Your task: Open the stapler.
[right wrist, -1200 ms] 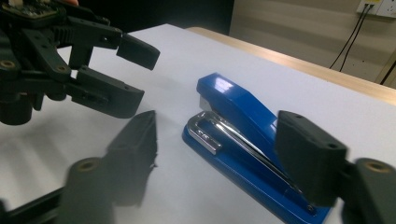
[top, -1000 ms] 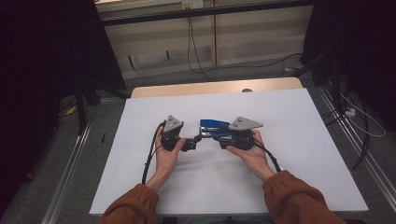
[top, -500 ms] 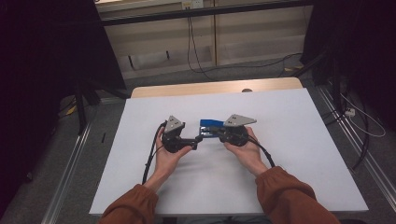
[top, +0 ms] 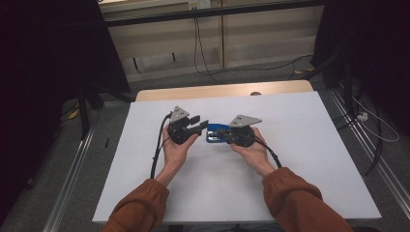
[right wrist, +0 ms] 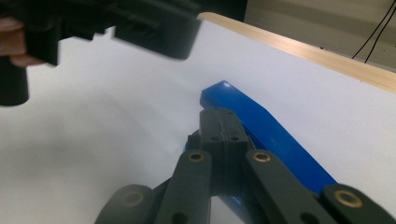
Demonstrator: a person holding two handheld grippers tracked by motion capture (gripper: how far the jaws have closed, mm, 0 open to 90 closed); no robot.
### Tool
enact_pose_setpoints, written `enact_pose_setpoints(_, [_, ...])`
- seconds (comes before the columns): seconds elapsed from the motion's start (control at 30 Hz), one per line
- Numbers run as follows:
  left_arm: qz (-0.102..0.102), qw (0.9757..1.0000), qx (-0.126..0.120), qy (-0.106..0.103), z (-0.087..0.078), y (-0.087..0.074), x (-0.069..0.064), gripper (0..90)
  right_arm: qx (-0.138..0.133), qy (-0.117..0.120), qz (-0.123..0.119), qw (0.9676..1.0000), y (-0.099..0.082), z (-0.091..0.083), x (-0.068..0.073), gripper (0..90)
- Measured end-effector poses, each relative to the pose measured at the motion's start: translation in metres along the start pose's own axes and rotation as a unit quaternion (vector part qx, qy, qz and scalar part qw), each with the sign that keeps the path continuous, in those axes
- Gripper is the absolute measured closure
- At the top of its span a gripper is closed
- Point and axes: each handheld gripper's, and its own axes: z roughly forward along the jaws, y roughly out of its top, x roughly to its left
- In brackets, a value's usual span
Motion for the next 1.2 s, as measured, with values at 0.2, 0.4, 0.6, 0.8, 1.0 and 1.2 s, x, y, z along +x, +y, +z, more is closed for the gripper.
enact_pose_setpoints(0.2, [-0.013, 0.9999, 0.001, -0.001, 0.019, 0.002, 0.005, 74.2, 0.014, 0.004, 0.001, 0.9999, -0.003, 0.008, -0.001, 90.0])
enact_pose_setpoints(0.4, [0.009, 0.9995, 0.031, 0.001, 0.017, -0.003, 0.008, 89.1, 0.023, 0.006, 0.001, 0.9997, -0.002, 0.014, -0.001, 90.0])
enact_pose_setpoints(0.6, [0.026, 0.9981, 0.055, -0.005, 0.019, -0.009, 0.008, 90.0, 0.039, 0.003, -0.003, 0.9992, -0.002, 0.020, 0.000, 90.0])
enact_pose_setpoints(0.8, [0.028, 0.9970, 0.072, -0.002, 0.022, -0.014, 0.008, 90.0, 0.049, 0.006, -0.005, 0.9988, -0.004, 0.023, 0.002, 90.0])
enact_pose_setpoints(1.0, [0.018, 0.9960, 0.088, -0.001, 0.024, -0.018, 0.013, 90.0, 0.061, -0.001, -0.013, 0.9980, -0.005, 0.027, 0.001, 90.0])
enact_pose_setpoints(1.2, [0.024, 0.9946, 0.100, -0.006, 0.027, -0.022, 0.012, 90.0, 0.081, -0.001, -0.020, 0.9965, -0.003, 0.034, 0.000, 90.0])
